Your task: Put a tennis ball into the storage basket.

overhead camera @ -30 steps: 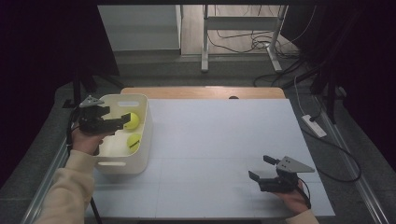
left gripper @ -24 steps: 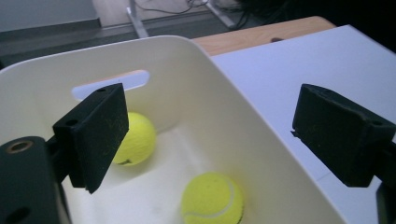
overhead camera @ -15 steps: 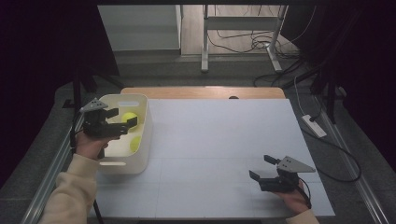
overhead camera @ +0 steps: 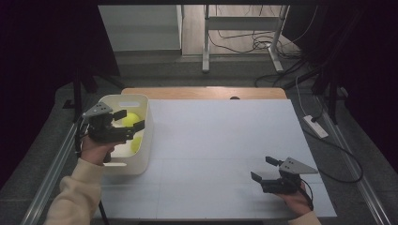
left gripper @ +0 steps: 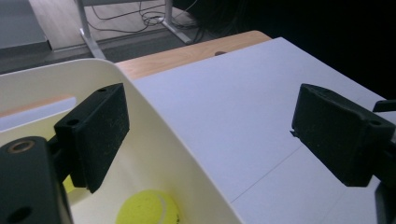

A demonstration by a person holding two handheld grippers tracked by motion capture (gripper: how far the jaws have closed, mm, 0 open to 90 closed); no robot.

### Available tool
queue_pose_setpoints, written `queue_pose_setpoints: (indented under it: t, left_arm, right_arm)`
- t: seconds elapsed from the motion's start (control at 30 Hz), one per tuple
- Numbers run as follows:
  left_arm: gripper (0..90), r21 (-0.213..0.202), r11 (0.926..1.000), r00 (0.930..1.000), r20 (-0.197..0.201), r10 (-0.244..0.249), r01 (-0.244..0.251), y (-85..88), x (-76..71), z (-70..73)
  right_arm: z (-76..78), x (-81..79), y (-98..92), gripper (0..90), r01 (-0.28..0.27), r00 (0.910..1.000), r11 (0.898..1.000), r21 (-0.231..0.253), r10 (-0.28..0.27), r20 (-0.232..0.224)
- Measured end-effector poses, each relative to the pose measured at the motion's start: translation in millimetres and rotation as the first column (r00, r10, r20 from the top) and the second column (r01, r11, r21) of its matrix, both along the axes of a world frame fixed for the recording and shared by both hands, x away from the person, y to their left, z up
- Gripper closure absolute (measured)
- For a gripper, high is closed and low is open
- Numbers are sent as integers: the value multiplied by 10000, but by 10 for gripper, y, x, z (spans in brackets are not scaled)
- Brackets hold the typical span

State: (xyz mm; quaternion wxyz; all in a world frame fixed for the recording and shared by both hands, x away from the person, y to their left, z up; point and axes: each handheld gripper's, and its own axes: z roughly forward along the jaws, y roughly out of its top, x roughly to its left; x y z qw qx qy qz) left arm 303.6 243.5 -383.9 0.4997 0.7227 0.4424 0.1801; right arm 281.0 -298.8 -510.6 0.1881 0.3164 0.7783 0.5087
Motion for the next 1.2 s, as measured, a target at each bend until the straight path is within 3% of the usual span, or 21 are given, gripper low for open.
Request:
queue_pose_setpoints:
  t: [0.33,0.8,1.0,1.2]
  left_arm:
    - [104,-73,9958,9951,398,-904,908,-241,-108,3]
    - [89,-201,9902,9878,760,-1361,1379,-416,-296,-120]
    - [92,-192,9826,9780,1021,-1819,1847,-537,-420,-192]
    - [97,6,9721,9675,980,-2333,2344,-666,-527,-289]
  right_arm:
    - [-1,1,4,131,56,10000,10000,-52,-55,29]
    - [3,-6,12,131,8,10000,9999,-145,-7,49]
    - [13,-11,19,131,48,10000,9999,-121,-47,85]
    - [15,-10,25,131,55,9999,9999,-136,-54,87]
